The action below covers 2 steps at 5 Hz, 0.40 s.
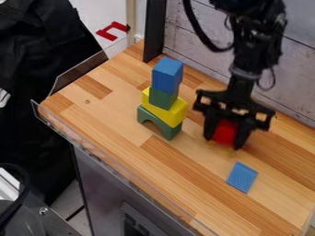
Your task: Put the red block on top of the arch.
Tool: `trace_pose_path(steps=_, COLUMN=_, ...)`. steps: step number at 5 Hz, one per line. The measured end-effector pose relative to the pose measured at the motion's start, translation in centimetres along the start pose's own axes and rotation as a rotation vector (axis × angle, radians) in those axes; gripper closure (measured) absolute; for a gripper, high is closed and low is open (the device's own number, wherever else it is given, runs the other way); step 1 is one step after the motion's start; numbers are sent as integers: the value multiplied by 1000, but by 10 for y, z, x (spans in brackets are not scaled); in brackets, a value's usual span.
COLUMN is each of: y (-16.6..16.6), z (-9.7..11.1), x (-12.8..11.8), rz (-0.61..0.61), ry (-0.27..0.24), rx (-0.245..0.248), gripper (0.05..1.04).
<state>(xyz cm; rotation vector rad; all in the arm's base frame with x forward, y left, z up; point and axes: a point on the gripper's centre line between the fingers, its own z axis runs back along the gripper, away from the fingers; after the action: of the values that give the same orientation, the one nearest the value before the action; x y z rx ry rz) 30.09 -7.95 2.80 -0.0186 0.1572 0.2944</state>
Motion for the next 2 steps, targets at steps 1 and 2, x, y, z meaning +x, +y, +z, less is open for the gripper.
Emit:
trace_pose_path(steps=1, y=6, z=48, x=-6, rz=9, ry=-95, rx=-15, gripper=500)
trace_pose_path(steps=2, y=17, z=97, x=-19, rz=21, ry=-166, rx=-45, gripper=500)
